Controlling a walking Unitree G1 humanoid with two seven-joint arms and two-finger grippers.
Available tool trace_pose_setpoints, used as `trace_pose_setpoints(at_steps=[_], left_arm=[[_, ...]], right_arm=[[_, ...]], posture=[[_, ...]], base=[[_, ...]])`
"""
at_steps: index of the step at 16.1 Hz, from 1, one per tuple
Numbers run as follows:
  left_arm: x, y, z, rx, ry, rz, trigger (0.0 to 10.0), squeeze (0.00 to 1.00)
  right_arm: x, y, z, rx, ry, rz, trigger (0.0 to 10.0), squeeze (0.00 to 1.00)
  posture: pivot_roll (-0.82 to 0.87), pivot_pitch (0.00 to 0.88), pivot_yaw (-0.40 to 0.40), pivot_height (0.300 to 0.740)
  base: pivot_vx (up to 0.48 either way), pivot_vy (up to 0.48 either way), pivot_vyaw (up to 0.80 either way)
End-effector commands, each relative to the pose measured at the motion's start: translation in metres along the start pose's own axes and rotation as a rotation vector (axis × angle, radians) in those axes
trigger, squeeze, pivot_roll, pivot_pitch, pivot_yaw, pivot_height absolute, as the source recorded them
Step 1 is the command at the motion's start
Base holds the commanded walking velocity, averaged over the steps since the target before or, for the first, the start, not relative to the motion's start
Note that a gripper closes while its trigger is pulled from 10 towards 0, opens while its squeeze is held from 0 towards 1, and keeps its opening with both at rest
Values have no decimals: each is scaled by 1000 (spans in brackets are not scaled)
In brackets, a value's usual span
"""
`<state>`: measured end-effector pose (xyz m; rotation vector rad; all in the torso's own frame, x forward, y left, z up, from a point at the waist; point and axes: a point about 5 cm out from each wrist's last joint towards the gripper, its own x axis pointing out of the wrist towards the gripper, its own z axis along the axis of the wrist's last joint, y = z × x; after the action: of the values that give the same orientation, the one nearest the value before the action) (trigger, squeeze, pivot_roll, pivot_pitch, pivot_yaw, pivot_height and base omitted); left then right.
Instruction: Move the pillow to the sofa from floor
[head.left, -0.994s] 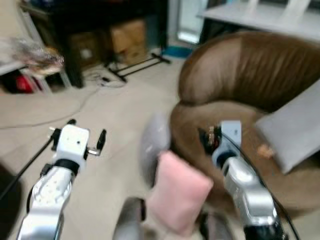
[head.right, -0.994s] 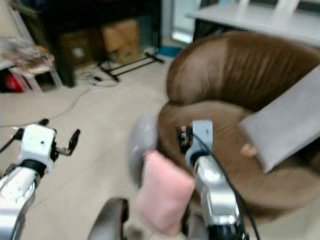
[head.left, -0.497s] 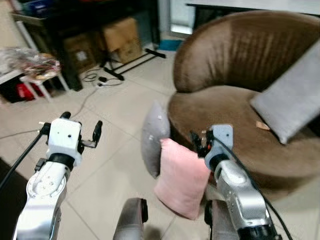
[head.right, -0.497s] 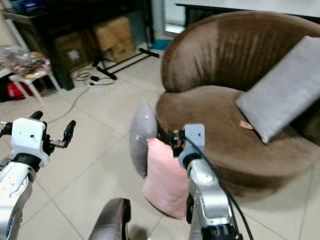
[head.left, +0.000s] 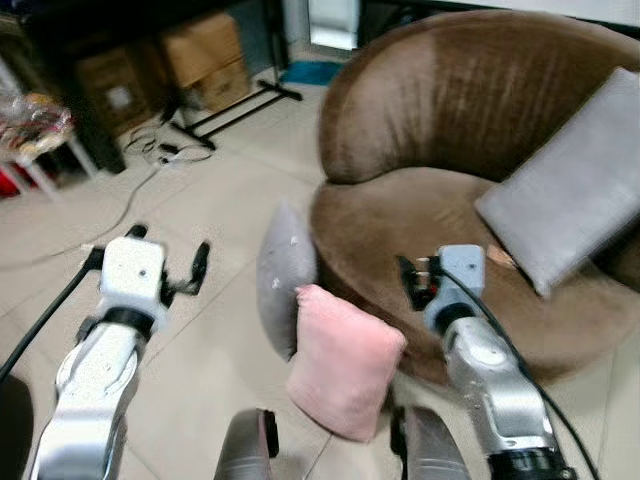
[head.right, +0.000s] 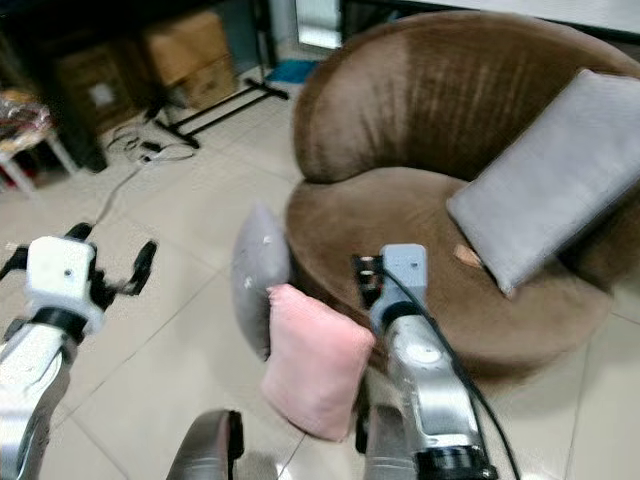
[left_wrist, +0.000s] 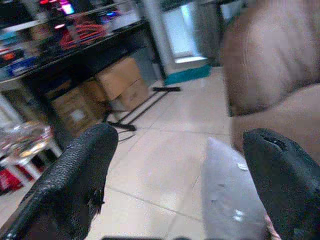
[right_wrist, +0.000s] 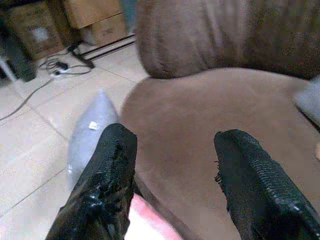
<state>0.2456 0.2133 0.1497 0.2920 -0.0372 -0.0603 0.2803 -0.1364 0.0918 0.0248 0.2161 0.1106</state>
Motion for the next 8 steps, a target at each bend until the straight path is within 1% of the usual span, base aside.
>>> trace_pose_setpoints(at_steps=[1,2,3,8], left_arm=[[-3,6,-5,7,20,14,10000,0],[-3,6,-5,8,20,13,10000,0],[-3,4,-5,7,18,7,10000,0],[-3,-1,-8,8,20,3,10000,0]], right_arm=[[2,10,4,0,-24,24,10000,0],[2,10,4,-8,-26,26,10000,0],[2,7,3,2,-22,14,10000,0],[4,3,4,-16,-18,6,10000,0]], posture=[[-10,0,49,616],[-10,0,49,616],[-8,0,41,616],[-4,0,13,616]], base=[[345,0,744],[345,0,731],[349,0,0],[346,0,0]])
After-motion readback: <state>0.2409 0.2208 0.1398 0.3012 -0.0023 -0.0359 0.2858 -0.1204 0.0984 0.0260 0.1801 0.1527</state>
